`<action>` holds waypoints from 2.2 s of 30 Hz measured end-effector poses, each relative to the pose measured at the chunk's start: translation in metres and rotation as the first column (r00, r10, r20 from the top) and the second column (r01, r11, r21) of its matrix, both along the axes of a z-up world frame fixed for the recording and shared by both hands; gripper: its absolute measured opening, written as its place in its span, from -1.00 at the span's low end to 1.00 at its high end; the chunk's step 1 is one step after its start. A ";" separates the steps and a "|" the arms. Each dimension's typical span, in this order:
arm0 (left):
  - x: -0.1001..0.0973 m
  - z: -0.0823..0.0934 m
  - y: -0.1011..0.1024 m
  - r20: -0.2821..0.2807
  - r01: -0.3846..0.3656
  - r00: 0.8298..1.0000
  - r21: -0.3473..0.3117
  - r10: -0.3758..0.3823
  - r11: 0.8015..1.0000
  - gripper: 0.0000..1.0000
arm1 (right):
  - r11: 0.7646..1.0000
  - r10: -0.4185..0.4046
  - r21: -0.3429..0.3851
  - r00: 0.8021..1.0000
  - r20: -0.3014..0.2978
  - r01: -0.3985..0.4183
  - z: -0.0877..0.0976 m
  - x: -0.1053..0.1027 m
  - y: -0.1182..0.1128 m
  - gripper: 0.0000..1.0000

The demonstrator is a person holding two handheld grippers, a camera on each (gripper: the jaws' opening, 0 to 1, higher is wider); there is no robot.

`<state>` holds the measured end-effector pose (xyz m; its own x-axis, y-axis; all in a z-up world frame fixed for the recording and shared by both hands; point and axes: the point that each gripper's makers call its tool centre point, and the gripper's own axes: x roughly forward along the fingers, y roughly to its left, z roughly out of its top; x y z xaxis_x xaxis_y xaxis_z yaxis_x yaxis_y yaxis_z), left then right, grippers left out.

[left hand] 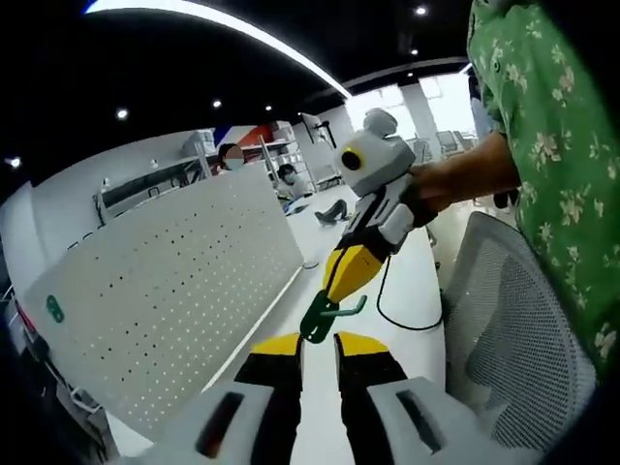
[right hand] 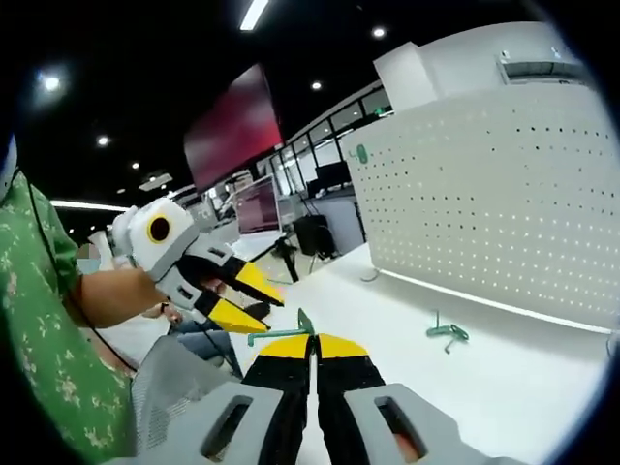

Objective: Insert the hook assembly into the mounting plate slot until the hook locks in place.

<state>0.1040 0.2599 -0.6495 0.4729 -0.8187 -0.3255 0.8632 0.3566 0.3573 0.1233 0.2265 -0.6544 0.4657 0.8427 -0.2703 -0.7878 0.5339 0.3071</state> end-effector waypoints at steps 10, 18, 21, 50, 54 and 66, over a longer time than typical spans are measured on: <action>0.006 -0.004 -0.009 0.058 -0.039 0.998 0.042 0.036 0.998 -0.73 | 0.997 -0.060 -0.054 0.995 -0.077 0.056 -0.013 0.013 0.005 -1.00; 0.022 -0.019 -0.016 0.136 -0.112 0.986 0.138 0.094 0.984 -0.74 | 0.990 -0.110 -0.103 0.987 -0.120 0.098 -0.024 0.022 0.007 -1.00; 0.029 -0.027 -0.016 0.174 -0.157 0.977 0.184 0.126 0.970 -0.76 | 0.985 -0.132 -0.126 0.983 -0.127 0.116 -0.028 0.026 0.007 -1.00; 0.037 -0.045 -0.023 0.260 -0.213 0.956 0.300 0.135 0.930 -0.92 | 0.975 -0.169 -0.170 0.975 -0.145 0.144 -0.041 0.025 0.007 -0.99; 0.036 -0.046 -0.022 0.252 -0.209 0.958 0.291 0.136 0.933 -0.93 | 0.975 -0.171 -0.165 0.974 -0.146 0.146 -0.040 0.025 0.007 -0.99; 0.038 -0.043 -0.019 0.179 -0.219 0.967 0.220 0.182 0.951 -0.94 | 0.978 -0.154 -0.157 0.981 -0.120 0.134 -0.037 0.026 0.010 -0.98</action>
